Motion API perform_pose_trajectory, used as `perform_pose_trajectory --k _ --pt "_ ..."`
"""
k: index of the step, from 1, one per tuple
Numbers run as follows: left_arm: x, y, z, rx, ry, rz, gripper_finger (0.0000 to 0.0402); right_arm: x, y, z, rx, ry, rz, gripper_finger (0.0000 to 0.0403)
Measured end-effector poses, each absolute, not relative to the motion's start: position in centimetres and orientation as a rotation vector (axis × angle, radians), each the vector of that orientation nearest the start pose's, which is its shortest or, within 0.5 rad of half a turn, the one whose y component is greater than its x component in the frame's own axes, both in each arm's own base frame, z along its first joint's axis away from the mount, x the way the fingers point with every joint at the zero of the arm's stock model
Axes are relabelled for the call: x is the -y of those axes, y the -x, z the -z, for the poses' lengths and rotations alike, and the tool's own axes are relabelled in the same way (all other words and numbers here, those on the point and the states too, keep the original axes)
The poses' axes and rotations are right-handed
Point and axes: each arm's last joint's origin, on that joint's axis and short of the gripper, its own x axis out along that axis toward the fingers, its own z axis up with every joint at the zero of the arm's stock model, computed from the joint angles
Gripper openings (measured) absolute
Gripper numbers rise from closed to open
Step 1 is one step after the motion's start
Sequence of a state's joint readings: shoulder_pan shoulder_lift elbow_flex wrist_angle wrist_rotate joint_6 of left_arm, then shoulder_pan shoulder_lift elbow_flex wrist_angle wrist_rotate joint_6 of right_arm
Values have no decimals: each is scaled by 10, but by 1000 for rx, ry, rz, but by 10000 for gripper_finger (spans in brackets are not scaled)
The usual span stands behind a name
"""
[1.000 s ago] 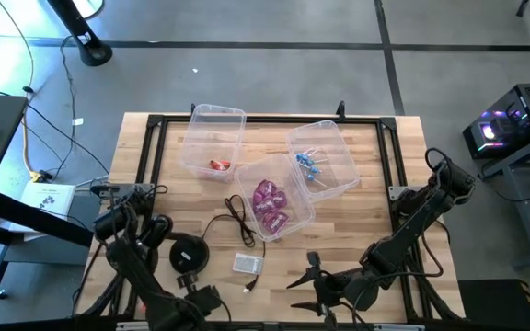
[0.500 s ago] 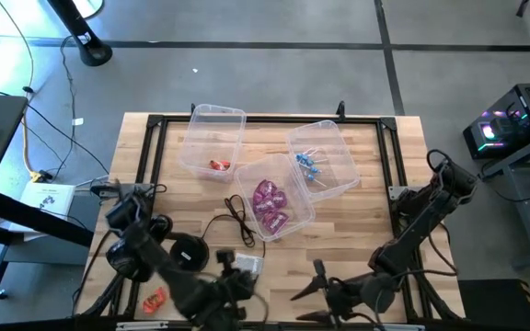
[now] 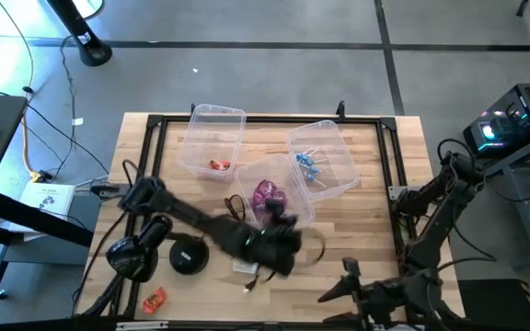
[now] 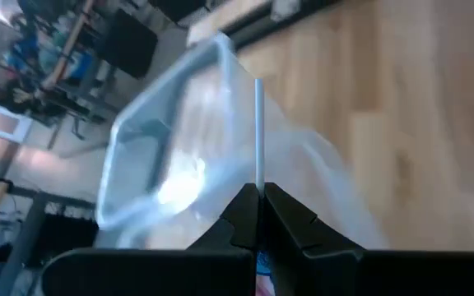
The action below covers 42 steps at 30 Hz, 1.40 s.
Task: Sort candy
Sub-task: Put the blue candy into the right transparent bin, then put the orange candy into the left transparent bin
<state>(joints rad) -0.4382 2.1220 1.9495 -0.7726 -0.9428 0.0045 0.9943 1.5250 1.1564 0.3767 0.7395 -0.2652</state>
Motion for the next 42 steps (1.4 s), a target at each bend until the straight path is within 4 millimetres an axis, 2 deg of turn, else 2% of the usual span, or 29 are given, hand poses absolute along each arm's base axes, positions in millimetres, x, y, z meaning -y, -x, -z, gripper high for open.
perform_pose_trajectory --k 5,9,12,15,17,20,23,26,29,32,34,37,42 --pt "110 -469 -293 -629 -609 -411 0 -284 -197 -335 30 292 -209 193" --pt "47 -492 -309 -487 -542 -397 0 -284 -197 -332 8 315 -190 193" --pt "-5 -497 -314 -419 -396 -461 2 -284 -197 -331 -1 324 -192 193" --pt "-45 -496 -315 -382 -247 -514 16 -284 -197 -330 -9 337 -194 193" --pt "-62 -495 -315 -362 -156 -506 33 -284 -196 -329 -18 349 -195 193" --pt "-78 -498 -310 -315 -27 -470 69 -283 -197 -326 -35 368 -195 193" --pt "-80 -504 -300 -300 37 -444 113 -282 -199 -324 -57 362 -190 193" --pt "-73 -505 -294 -345 36 -421 158 -280 -200 -321 -80 348 -184 193" --pt "-65 -501 -289 -435 43 -414 195 -280 -200 -319 -97 341 -184 193" --pt "-51 -491 -289 -550 45 -378 213 -280 -199 -319 -99 327 -186 193" --pt "-36 -482 -301 -580 11 -352 217 -281 -199 -319 -99 326 -189 193" --pt "-10 -463 -332 -559 -60 -334 217 -281 -199 -319 -94 323 -188 193" --pt "39 -415 -392 -484 -121 -318 216 -280 -201 -319 -98 291 -181 193"
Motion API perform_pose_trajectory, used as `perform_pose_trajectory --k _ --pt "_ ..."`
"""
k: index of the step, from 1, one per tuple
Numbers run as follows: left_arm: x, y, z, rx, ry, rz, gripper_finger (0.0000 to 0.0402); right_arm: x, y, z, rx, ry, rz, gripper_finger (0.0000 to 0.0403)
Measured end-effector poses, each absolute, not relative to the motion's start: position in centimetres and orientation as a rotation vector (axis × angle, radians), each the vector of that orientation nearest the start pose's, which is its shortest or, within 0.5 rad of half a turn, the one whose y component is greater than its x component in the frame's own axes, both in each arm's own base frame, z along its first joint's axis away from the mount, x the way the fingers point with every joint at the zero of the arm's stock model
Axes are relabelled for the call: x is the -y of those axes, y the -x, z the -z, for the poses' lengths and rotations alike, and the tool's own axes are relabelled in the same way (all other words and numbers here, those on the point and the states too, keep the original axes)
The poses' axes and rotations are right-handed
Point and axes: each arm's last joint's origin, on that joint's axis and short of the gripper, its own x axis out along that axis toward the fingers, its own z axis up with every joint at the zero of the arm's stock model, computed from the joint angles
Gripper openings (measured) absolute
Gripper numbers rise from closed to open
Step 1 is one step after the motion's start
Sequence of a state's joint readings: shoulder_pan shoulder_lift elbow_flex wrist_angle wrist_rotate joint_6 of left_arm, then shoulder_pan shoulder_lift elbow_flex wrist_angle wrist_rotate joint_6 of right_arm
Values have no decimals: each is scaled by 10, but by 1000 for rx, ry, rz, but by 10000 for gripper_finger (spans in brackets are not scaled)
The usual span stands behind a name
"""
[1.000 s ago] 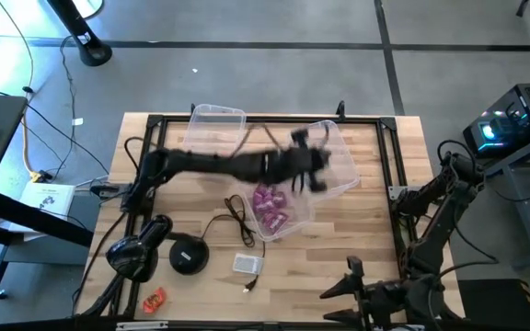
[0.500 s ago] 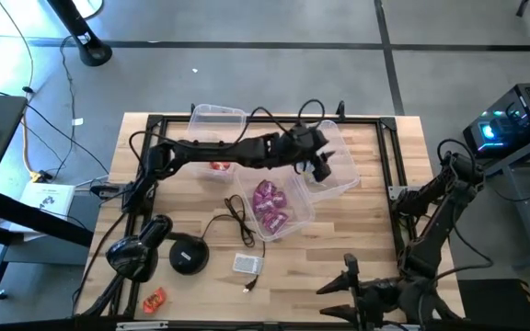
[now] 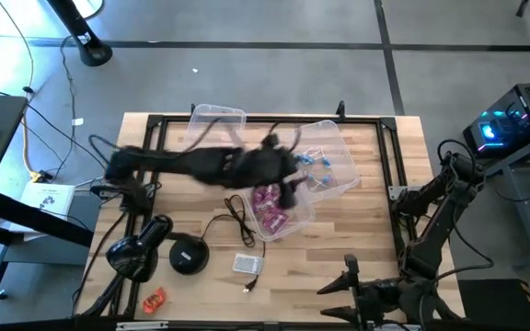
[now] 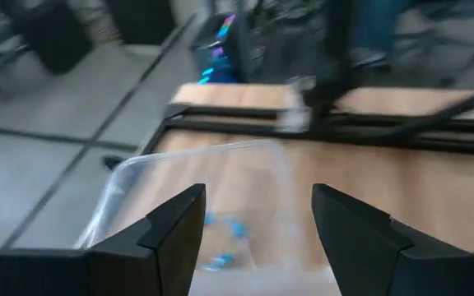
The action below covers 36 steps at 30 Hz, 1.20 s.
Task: Sort candy
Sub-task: Put the orange candy into the left transparent bin
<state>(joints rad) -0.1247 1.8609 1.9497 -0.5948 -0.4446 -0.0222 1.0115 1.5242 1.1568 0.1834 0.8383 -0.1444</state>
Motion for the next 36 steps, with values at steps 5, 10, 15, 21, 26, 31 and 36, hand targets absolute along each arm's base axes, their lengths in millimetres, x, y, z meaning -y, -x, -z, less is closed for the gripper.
perform_pose_trajectory --k 5,10,15,21,26,31,36 --pt "111 -359 -423 -489 -66 -152 216 -279 -201 -319 -103 264 -178 193" --pt "194 -309 -414 -567 -64 -59 216 -279 -201 -316 -128 220 -172 193" --pt "282 -264 -386 -581 -94 49 216 -278 -201 -312 -164 213 -168 193" --pt "359 -235 -342 -457 -177 19 216 -275 -204 -311 -168 215 -155 193" --pt "392 -234 -295 -440 -228 -23 216 -268 -213 -308 -196 201 -118 193" --pt "407 -234 -253 -499 -287 -39 216 -257 -221 -299 -277 154 -74 193" --pt "394 -223 -234 -772 -135 -68 216 -250 -226 -293 -327 106 -36 193"
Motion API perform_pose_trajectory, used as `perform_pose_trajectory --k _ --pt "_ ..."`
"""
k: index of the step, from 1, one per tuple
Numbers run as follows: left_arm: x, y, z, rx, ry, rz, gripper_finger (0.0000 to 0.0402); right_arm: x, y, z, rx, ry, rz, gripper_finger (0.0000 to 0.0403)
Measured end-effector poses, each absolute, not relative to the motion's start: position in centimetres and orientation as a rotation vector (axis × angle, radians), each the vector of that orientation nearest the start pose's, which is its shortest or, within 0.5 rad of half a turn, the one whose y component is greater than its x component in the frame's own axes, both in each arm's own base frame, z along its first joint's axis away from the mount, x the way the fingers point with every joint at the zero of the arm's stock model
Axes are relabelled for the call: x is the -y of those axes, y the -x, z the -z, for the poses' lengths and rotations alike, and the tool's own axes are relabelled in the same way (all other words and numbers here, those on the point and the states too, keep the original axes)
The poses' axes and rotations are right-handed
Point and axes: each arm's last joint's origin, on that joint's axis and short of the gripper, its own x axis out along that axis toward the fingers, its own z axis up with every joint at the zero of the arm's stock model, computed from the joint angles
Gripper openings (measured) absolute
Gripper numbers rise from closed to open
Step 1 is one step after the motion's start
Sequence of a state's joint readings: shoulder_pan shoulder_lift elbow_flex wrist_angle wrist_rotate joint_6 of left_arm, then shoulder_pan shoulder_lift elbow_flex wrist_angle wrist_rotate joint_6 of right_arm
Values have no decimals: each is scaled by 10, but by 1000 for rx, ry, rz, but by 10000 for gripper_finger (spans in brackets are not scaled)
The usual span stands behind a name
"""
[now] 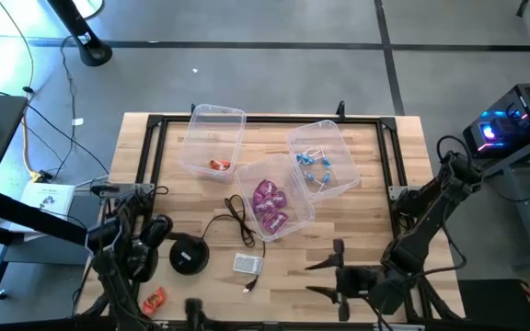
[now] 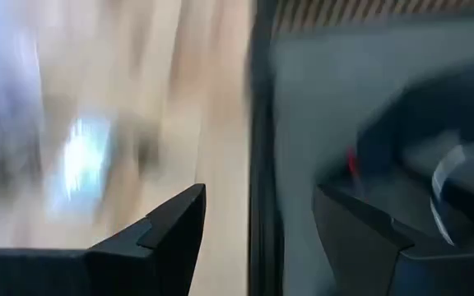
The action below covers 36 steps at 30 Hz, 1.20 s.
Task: Sort candy
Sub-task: Put the orange candy into the left transparent bin
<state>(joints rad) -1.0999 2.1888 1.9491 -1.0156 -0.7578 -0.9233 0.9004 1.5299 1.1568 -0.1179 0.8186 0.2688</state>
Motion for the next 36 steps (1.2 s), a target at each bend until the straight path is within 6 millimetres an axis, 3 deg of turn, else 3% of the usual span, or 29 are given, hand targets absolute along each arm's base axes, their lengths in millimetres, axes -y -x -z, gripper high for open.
perform_pose_trajectory --k 5,9,14,24,29,33,36 --pt "361 -201 -220 -1284 71 -407 216 -253 -227 -293 -310 122 -53 193" --pt "350 -187 -205 -1501 54 -538 216 -256 -229 -290 -309 131 -54 193" --pt "346 -185 -178 -1695 179 -596 216 -260 -233 -280 -326 162 -55 193" --pt "330 -177 -148 -1847 232 -774 216 -268 -239 -270 -320 159 -58 193" --pt "330 -175 -136 -1880 267 -734 209 -268 -239 -270 -316 156 -59 193" --pt "330 -175 -131 -1896 284 -706 160 -267 -240 -270 -314 153 -56 193" --pt "328 -174 -130 -1907 281 -715 83 -267 -240 -271 -311 149 -56 193"
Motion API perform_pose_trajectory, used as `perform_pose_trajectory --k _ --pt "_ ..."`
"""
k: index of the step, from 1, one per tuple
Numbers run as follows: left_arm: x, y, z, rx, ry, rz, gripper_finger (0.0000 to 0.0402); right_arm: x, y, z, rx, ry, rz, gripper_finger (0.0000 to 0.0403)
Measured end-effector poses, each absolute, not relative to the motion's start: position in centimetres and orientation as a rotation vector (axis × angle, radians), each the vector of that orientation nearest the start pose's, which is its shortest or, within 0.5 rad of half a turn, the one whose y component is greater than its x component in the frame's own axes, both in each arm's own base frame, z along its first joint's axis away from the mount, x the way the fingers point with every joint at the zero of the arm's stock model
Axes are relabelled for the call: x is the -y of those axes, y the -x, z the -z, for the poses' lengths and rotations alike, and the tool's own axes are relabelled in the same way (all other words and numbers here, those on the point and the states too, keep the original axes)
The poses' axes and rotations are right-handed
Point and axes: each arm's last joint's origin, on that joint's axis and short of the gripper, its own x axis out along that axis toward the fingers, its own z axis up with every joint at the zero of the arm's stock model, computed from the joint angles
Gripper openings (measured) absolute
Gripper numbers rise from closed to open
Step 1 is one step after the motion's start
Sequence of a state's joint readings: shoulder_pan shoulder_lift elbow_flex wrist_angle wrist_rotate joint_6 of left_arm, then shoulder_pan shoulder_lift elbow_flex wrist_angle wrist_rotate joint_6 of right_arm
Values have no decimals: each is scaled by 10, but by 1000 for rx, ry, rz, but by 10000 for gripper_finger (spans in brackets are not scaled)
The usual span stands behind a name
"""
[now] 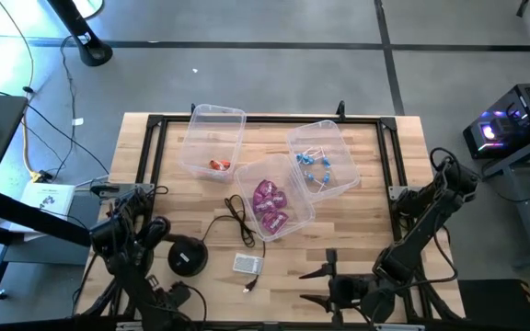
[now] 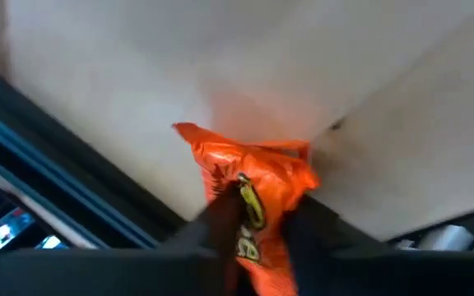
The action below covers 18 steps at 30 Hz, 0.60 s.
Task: Sort candy
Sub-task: Put the orange candy into the left transparent bin
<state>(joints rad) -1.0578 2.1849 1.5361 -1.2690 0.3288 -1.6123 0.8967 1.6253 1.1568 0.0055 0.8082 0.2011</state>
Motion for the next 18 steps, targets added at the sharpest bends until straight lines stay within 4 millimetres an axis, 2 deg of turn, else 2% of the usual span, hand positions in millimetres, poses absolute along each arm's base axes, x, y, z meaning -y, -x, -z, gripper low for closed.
perform_pose_trajectory --k 2,3,8,12,18 --pt "326 -173 -130 -1906 264 -736 27 -267 -240 -271 -311 149 -55 193" --pt "326 -173 -130 -1905 258 -746 17 -267 -240 -271 -311 150 -55 193" --pt "327 -174 -144 -1894 207 -718 7 -267 -240 -271 -311 151 -55 193" --pt "335 -181 -177 -1837 230 -570 5 -267 -240 -271 -311 150 -55 193" --pt "340 -194 -238 -1537 312 -407 2 -267 -240 -271 -308 146 -55 193"
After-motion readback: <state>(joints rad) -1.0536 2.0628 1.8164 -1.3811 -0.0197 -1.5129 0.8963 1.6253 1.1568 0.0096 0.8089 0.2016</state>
